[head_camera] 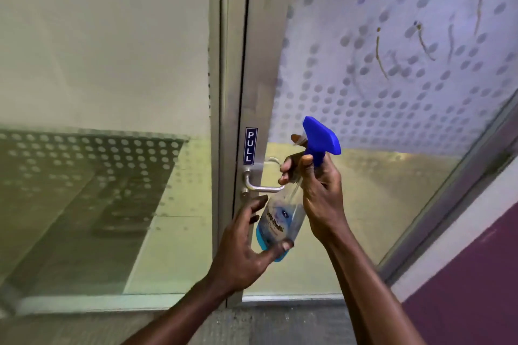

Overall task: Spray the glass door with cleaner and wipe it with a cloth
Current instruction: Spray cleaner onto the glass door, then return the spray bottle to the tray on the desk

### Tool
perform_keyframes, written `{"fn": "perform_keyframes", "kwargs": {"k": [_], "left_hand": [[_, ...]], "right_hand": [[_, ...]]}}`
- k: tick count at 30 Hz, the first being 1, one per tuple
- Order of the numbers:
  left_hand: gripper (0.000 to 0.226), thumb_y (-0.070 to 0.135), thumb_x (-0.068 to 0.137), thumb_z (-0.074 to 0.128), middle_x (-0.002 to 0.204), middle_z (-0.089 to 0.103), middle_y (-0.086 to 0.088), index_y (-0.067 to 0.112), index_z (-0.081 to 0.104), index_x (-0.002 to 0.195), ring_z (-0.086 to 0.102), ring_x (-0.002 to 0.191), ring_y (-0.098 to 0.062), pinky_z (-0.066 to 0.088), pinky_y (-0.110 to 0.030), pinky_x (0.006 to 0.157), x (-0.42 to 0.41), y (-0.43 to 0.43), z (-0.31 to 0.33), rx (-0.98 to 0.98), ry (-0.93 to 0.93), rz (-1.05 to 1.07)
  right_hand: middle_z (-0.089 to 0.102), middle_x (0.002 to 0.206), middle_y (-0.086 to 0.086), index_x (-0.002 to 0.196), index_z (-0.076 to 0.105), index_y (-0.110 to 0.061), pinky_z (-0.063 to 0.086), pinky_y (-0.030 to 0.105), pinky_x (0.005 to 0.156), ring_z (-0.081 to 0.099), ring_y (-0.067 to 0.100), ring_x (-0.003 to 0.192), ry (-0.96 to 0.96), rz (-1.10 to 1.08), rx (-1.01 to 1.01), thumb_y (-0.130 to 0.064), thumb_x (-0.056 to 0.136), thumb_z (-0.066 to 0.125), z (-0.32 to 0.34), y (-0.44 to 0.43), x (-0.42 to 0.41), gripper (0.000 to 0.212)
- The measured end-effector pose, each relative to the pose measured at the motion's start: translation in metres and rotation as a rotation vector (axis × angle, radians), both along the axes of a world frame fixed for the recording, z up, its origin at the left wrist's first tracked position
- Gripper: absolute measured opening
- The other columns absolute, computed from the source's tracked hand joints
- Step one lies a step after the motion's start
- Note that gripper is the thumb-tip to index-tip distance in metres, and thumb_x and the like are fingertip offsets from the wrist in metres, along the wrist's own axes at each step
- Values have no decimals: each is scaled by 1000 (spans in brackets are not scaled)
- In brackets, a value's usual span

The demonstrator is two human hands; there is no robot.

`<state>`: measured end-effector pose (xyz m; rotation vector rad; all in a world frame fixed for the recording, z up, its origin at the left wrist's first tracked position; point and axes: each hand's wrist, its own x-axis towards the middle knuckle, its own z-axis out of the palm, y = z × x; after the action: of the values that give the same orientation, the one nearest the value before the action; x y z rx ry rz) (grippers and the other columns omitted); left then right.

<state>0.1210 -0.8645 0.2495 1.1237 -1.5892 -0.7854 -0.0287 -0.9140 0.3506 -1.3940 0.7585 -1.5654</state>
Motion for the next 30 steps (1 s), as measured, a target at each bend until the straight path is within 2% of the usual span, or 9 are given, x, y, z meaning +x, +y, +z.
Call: {"fn": "perform_keyframes", "kwargs": {"k": [3,6,8,12,15,19,23,27,30], "left_hand": [[91,39,78,98,146,63,17,34,46,152,59,136,4,51,-7,101,6,24,-13,61,70,68],[102,47,71,101,147,62,20,36,43,155,62,136,-2,55,-15,104,13,43,-24,80,71,159],[104,49,70,100,146,62,20,35,43,155,61,136,-2,54,-15,105,16,55,-31,72,42,231],[99,43,67,101,141,65,18,31,48,150,63,131,-4,55,-18,103,16,85,-38,77,56,399],[96,37,66,103,139,67,16,27,51,147,65,129,-3,55,-13,97,14,110,-43,88,83,502],[93,23,66,104,134,70,12,23,53,144,69,125,-5,55,-11,93,7,146,-52,96,137,672],[94,17,64,103,132,73,14,26,54,144,72,122,-7,62,-26,96,0,189,-67,85,162,877],[93,16,64,102,133,72,13,26,54,144,72,123,-11,63,-38,99,-3,239,-82,109,174,1049],[93,22,65,102,135,70,11,24,54,144,71,124,-15,62,-42,100,0,278,-94,122,156,1165]], "right_hand": [[71,86,7,113,64,-14,62,29,73,68,15,75,-31,80,28,-49,96,62,-15,12,21,39],[76,87,2,114,65,-12,62,30,75,69,18,79,15,136,63,-75,84,75,-27,21,36,70],[77,87,2,119,63,-5,63,31,75,71,18,80,33,180,93,-81,78,78,-33,26,44,88],[77,90,4,120,67,-14,64,30,80,73,18,85,66,320,118,-79,81,78,-42,46,57,77],[78,95,9,138,58,0,64,33,87,75,21,91,122,440,106,-73,90,73,-49,63,63,89],[75,105,25,146,56,-12,62,43,101,79,24,105,283,577,117,-46,101,70,-66,86,65,58],[80,116,4,142,61,-31,59,62,107,78,28,113,480,670,29,-65,92,77,-87,113,69,63],[82,110,-4,137,63,-33,63,57,100,81,16,106,639,777,-54,-53,94,82,-101,145,80,51],[82,115,-11,137,65,-34,64,48,100,79,8,105,756,851,-118,-53,89,85,-106,169,95,55]]}}
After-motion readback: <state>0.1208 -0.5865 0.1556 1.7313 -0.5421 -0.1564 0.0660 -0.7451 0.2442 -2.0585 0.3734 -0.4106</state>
